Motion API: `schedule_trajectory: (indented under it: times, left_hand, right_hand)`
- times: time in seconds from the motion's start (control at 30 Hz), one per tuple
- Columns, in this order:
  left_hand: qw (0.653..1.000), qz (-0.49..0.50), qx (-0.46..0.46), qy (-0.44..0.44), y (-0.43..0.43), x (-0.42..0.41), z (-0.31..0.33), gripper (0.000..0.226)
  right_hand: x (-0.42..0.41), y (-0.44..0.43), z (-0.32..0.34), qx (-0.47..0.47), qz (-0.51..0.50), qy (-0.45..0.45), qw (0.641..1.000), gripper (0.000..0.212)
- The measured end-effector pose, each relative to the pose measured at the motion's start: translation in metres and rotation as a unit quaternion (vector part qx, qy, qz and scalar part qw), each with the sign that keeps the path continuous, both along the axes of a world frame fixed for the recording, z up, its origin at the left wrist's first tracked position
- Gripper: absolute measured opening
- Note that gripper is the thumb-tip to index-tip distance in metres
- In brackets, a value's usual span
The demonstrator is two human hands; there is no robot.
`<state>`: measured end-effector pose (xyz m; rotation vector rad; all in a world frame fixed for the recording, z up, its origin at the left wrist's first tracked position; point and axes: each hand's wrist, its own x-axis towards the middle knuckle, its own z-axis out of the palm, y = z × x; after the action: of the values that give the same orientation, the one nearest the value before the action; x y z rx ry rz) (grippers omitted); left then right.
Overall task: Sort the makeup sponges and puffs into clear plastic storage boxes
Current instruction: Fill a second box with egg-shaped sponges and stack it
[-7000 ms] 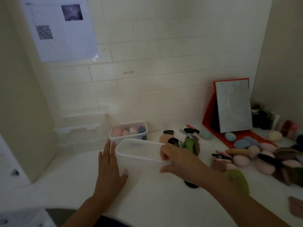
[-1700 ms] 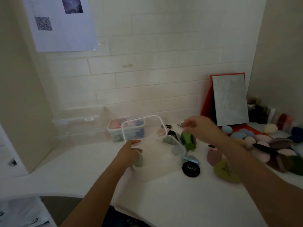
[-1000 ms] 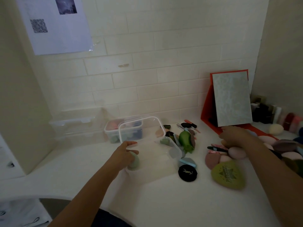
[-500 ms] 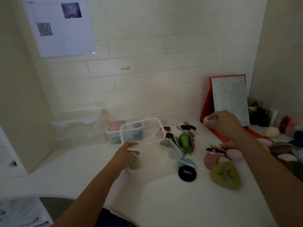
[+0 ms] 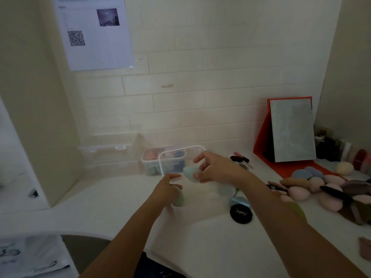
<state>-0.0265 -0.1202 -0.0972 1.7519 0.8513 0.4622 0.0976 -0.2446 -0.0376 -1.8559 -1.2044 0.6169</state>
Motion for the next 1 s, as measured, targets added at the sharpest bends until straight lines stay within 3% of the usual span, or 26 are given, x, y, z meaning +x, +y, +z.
schedule_trajectory:
  times: [0.07, 0.2, 0.37, 0.77, 0.9, 1.0]
  left_hand:
    - [1.0, -0.001, 0.013, -0.002, 0.001, 0.001, -0.001, 0.042]
    - [0.998, 0.003, 0.057, 0.008, -0.001, 0.003, -0.003, 0.041]
    - [1.0, 0.003, 0.029, 0.007, -0.001, 0.003, -0.004, 0.043]
    - [1.0, -0.019, 0.005, 0.006, -0.001, 0.002, -0.003, 0.034]
    - [0.996, -0.079, -0.012, 0.03, 0.001, -0.005, 0.002, 0.056]
    - [0.995, -0.084, 0.011, 0.048, 0.001, -0.005, 0.002, 0.058]
  right_hand:
    - [-0.007, 0.007, -0.01, -0.041, 0.031, -0.001, 0.999, 0.038]
    - [-0.014, 0.014, -0.023, -0.118, 0.054, -0.094, 0.987, 0.035]
    - [-0.022, 0.017, -0.027, -0.181, 0.108, -0.193, 0.958, 0.032]
    - [-0.027, 0.035, -0.039, -0.159, 0.043, -0.171, 0.971, 0.03]
    - [-0.026, 0.033, -0.039, -0.133, 0.024, -0.13, 0.982, 0.019]
    - [-0.025, 0.031, -0.039, -0.116, 0.019, -0.13, 0.984, 0.028]
